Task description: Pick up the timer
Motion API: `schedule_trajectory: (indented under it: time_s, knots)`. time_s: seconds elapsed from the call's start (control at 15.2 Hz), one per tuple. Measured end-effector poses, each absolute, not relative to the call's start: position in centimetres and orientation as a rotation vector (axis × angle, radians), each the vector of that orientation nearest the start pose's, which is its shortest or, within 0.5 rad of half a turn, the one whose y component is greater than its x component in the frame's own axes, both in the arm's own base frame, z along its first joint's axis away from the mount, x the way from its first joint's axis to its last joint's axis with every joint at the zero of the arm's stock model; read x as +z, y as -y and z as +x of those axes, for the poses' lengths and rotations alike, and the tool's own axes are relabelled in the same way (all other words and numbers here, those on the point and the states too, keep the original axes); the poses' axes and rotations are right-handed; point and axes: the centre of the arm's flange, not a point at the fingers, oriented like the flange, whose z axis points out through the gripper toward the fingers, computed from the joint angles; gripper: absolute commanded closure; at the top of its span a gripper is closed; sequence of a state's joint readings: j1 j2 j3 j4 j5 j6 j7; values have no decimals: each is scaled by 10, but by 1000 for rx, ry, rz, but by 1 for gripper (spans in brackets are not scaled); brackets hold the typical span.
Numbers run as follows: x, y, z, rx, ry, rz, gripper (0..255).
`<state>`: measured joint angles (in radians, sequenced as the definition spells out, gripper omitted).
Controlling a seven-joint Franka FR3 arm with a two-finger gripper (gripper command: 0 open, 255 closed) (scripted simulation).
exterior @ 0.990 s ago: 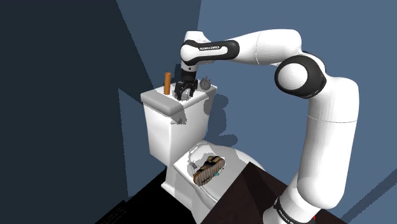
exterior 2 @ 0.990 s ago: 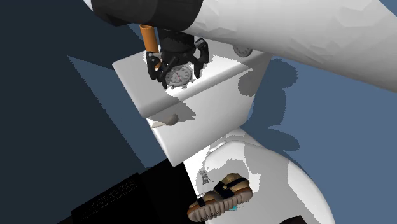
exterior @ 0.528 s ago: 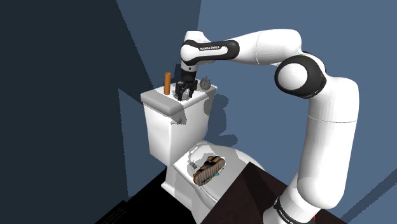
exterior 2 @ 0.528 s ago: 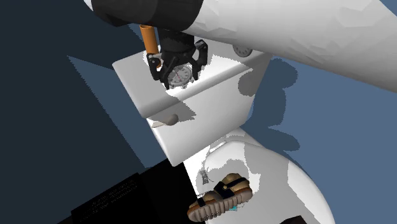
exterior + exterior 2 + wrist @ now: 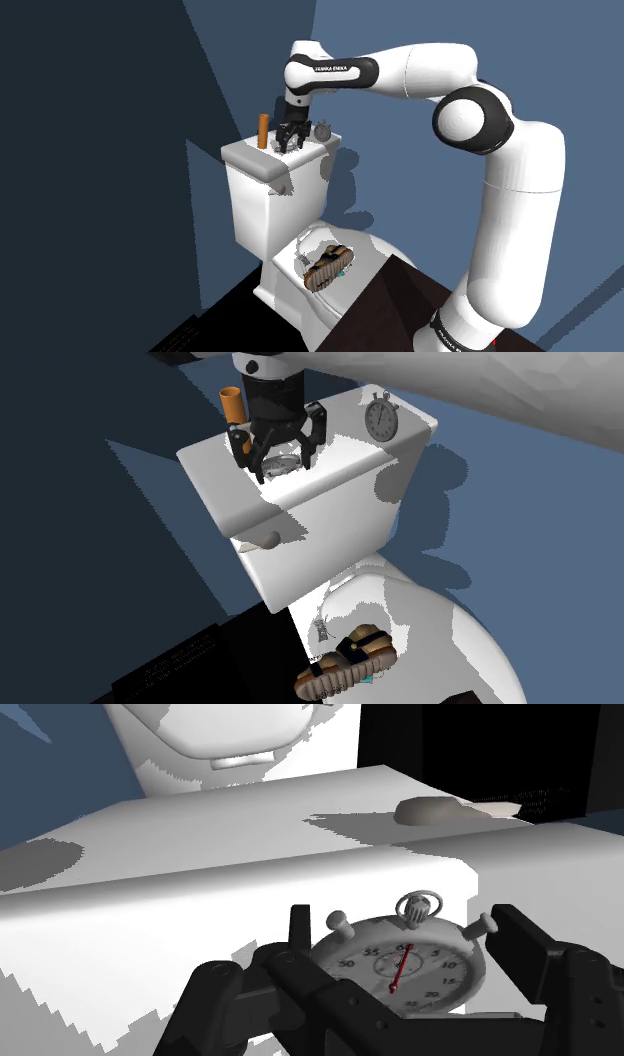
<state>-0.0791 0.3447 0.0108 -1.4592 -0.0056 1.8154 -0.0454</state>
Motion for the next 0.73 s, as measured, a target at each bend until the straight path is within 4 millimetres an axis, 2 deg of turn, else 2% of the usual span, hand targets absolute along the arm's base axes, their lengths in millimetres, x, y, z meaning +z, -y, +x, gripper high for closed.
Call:
schedule_trajectory:
  time_s: [0.73]
  knots:
    - [543, 48, 665, -18, -35, -3144, 255]
